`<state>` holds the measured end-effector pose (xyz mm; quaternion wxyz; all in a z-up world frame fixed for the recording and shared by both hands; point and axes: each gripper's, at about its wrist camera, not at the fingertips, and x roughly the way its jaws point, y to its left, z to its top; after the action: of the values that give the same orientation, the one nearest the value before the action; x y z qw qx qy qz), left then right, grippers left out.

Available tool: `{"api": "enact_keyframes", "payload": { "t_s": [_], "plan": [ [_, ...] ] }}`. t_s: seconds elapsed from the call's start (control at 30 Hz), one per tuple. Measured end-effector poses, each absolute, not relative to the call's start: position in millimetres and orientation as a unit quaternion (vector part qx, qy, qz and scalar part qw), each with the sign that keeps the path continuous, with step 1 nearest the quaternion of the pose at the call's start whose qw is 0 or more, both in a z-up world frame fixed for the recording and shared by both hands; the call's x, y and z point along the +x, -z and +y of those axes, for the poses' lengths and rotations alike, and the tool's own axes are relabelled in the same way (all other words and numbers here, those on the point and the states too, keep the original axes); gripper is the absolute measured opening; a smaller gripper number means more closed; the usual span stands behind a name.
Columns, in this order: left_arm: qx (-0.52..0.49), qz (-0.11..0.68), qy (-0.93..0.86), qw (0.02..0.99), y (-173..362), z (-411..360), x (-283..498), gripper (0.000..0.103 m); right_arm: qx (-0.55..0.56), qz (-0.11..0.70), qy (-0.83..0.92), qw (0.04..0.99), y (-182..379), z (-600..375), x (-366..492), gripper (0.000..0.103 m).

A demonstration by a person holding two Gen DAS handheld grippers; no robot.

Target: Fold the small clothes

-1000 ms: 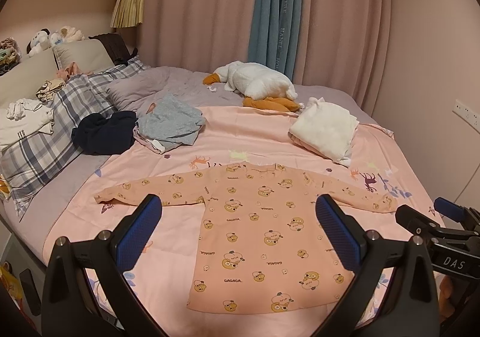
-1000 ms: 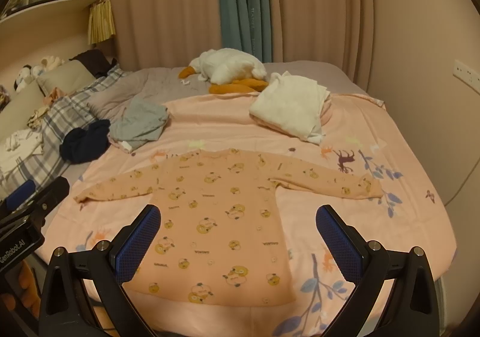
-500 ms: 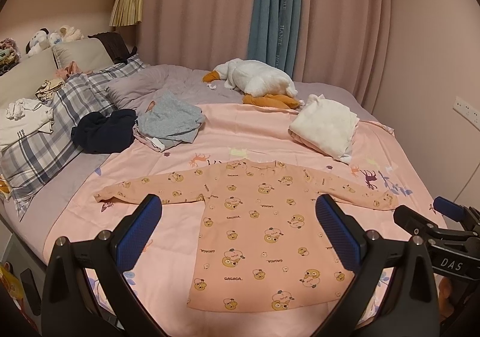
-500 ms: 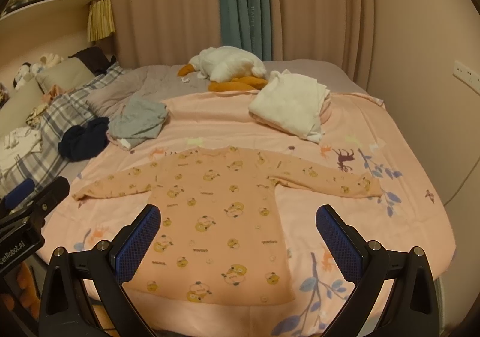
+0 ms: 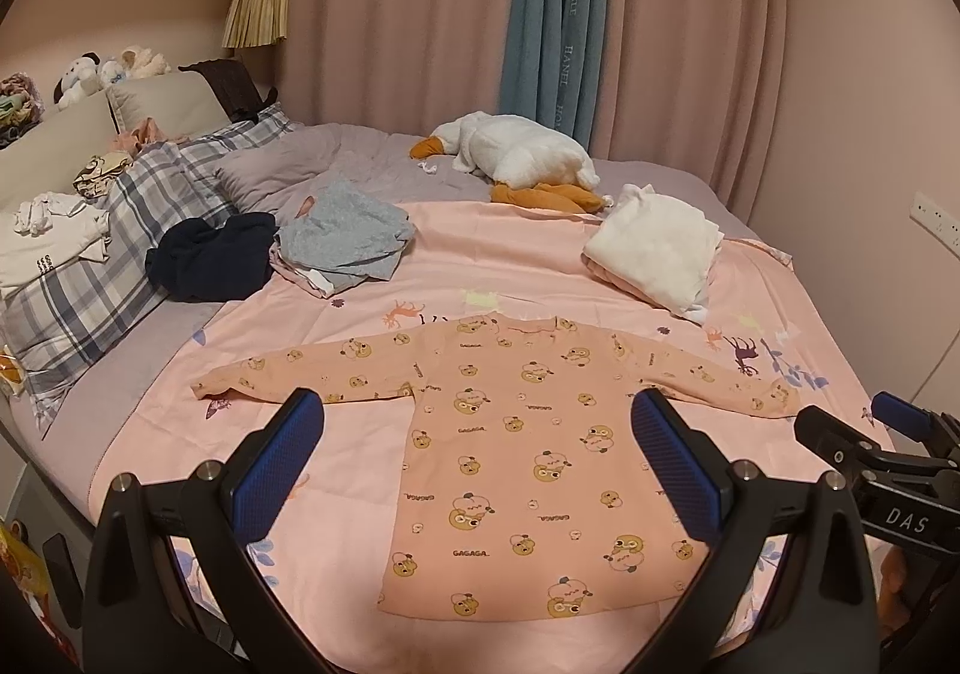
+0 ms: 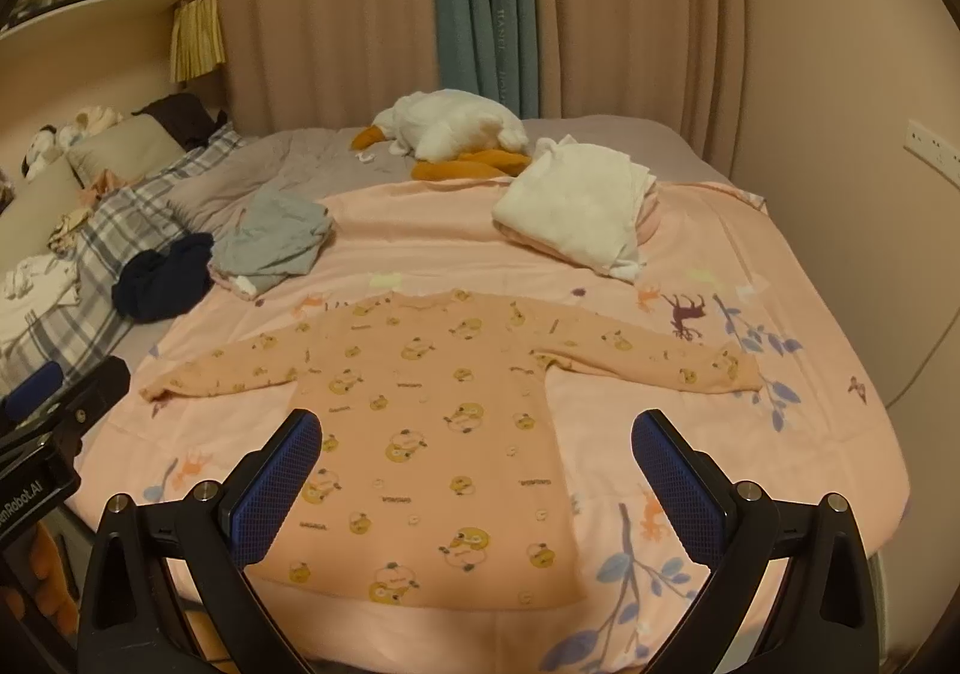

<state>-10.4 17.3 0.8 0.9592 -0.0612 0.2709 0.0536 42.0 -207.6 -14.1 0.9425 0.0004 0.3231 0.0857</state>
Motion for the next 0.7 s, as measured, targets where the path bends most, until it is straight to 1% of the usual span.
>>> {"api": "enact_keyframes", "payload": {
  "t_s": [0.7],
  "plan": [
    [-0.061, 0.276, -0.054, 0.958, -2.0, 14.8, -14.9, 0.103, -0.001, 0.326, -0.082, 0.942, 16.7, -210.2, 42.4, 0.103]
  ]
}}
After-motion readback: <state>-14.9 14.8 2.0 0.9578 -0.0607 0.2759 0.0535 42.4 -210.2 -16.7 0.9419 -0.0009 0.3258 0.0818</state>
